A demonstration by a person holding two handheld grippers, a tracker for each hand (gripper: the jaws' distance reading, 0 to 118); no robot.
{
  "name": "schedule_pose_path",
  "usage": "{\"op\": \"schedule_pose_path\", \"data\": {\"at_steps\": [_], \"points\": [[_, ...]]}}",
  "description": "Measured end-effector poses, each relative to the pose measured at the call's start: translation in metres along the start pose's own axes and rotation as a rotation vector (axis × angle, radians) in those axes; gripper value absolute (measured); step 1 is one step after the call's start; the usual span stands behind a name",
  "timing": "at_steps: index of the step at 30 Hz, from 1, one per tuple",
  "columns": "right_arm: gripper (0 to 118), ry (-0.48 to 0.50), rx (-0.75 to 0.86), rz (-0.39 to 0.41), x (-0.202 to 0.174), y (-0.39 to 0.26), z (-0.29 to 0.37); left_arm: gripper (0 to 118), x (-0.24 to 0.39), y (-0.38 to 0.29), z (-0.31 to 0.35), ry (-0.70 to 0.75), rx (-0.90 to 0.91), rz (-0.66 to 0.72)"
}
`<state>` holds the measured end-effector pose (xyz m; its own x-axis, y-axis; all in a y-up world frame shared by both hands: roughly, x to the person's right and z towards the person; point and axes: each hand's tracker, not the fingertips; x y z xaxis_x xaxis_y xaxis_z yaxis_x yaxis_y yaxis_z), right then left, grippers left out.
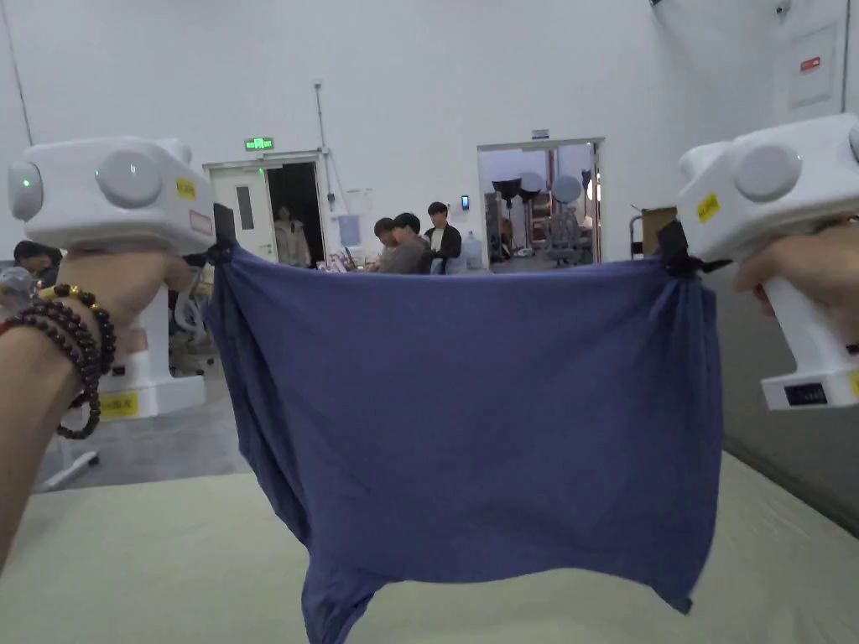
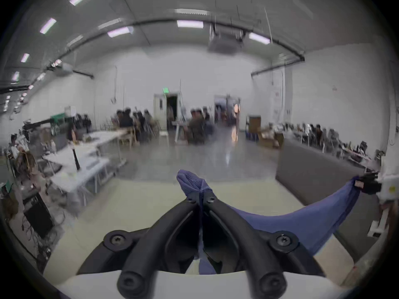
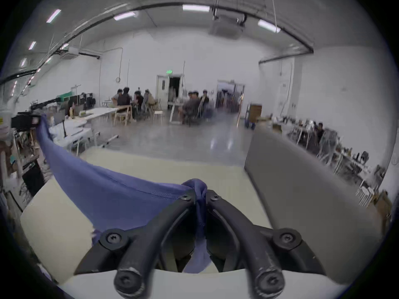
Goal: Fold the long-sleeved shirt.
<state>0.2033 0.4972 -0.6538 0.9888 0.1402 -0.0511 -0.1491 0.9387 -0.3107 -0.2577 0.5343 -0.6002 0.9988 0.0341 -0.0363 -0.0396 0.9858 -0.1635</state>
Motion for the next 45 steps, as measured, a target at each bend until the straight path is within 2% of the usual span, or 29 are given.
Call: {"op": "schedule_pose_path", "data": {"at_steps": [3, 6, 9, 11, 15, 20, 24, 28, 30, 35, 37, 39, 45], "points": [[4, 0.002, 0.026, -0.041, 0.002, 0.054, 0.013, 0, 0.007, 0.042, 0.019, 0.052, 0.088, -0.043], [4, -0.028, 0.074, -0.080, 0.002, 0.075, 0.026, 0, 0.009, 0.062, 0.032, 0.048, 0.109, -0.040], [4, -0.025, 0.079, -0.104, 0.001, 0.071, 0.030, 0, 0.008, 0.063, 0.036, 0.050, 0.084, -0.039], [4, 0.013, 0.058, -0.110, -0.001, 0.054, 0.026, 0, 0.003, 0.047, 0.034, 0.056, 0.076, -0.043], [4, 0.062, -0.060, -0.100, -0.015, -0.017, -0.009, 0, -0.013, -0.023, 0.010, 0.055, -0.044, -0.040], [4, 0.119, -0.242, -0.155, -0.039, -0.155, -0.066, 0, -0.023, -0.163, -0.025, 0.060, -0.263, -0.045], [4, 0.088, -0.386, -0.087, -0.064, -0.264, -0.103, 0, -0.030, -0.279, -0.038, 0.032, -0.395, 0.048], [4, 0.092, -0.494, -0.156, -0.071, -0.333, -0.120, 0, -0.031, -0.354, -0.047, 0.040, -0.519, 0.052], [4, 0.103, -0.483, -0.161, -0.069, -0.349, -0.116, 0, -0.032, -0.369, -0.041, 0.028, -0.537, 0.074], [3, 0.117, -0.428, -0.144, -0.063, -0.356, -0.066, 0, -0.038, -0.365, 0.002, 0.014, -0.493, 0.094], [4, 0.116, -0.431, -0.110, -0.068, -0.366, -0.031, 0, -0.035, -0.368, 0.028, 0.031, -0.520, 0.078], [4, 0.116, -0.433, -0.025, -0.074, -0.388, 0.003, 0, -0.031, -0.380, 0.064, 0.061, -0.544, 0.046], [4, 0.098, -0.467, -0.001, -0.083, -0.480, 0.095, 0, -0.028, -0.458, 0.177, -0.013, -0.601, 0.024]]}}
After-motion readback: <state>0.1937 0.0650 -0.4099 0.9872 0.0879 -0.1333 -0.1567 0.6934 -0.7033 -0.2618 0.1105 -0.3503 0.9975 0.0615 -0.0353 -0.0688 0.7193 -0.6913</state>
